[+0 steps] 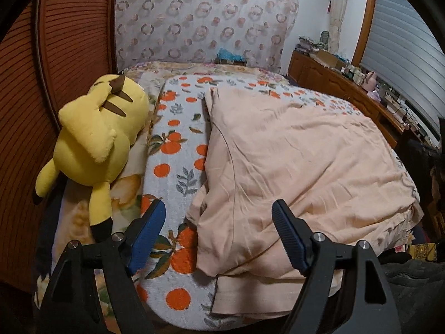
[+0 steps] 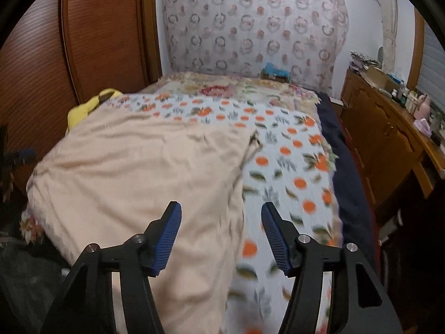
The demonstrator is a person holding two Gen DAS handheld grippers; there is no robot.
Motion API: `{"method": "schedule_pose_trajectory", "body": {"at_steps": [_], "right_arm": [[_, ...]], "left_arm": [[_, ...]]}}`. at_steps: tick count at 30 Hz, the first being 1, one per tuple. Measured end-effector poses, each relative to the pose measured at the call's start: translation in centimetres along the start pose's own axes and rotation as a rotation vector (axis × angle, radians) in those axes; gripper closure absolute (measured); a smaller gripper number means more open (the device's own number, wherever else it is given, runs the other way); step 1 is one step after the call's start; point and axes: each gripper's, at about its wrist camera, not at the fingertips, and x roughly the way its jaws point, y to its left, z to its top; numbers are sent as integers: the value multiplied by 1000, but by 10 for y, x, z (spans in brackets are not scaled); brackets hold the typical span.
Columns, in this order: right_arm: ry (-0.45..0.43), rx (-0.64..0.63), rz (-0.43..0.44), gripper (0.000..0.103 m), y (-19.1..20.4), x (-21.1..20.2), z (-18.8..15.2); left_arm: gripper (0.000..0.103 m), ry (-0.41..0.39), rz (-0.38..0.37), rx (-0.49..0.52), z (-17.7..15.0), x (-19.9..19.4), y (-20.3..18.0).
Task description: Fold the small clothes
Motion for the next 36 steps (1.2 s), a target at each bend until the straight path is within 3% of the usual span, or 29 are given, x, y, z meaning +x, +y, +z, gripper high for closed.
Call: {"method": "schedule_pose_trajectory", "body": {"at_steps": [6, 11, 18, 19, 21, 23, 25, 31, 36], "right_arm": [[1, 15, 1, 39, -16, 77, 43], [70, 83, 9, 39, -36, 143, 74], [159, 155, 79, 40, -43, 199, 89], [159, 145, 75, 43, -41, 199, 88], [162, 110, 72, 76, -35, 200, 90], [170, 76, 90, 95, -27, 196, 89], [154, 17, 86, 96, -17, 195, 92], [-64, -42, -69, 97, -13, 151, 134], [-26, -35, -129, 96, -17, 166, 150]], "left_arm": [[24, 15, 11, -11, -2, 13, 0], [24, 24, 16, -10, -2, 22, -3], [24, 34, 14, -15, -4, 28, -4], [24, 36, 15, -18, -4, 29, -4], [24, 40, 15, -25, -6, 30, -2], [24, 45, 14, -32, -8, 31, -1], [24, 43, 14, -35, -9, 31, 0], [24, 43, 4, -43, -10, 28, 1], [24, 39, -12, -39, -10, 26, -3]]}}
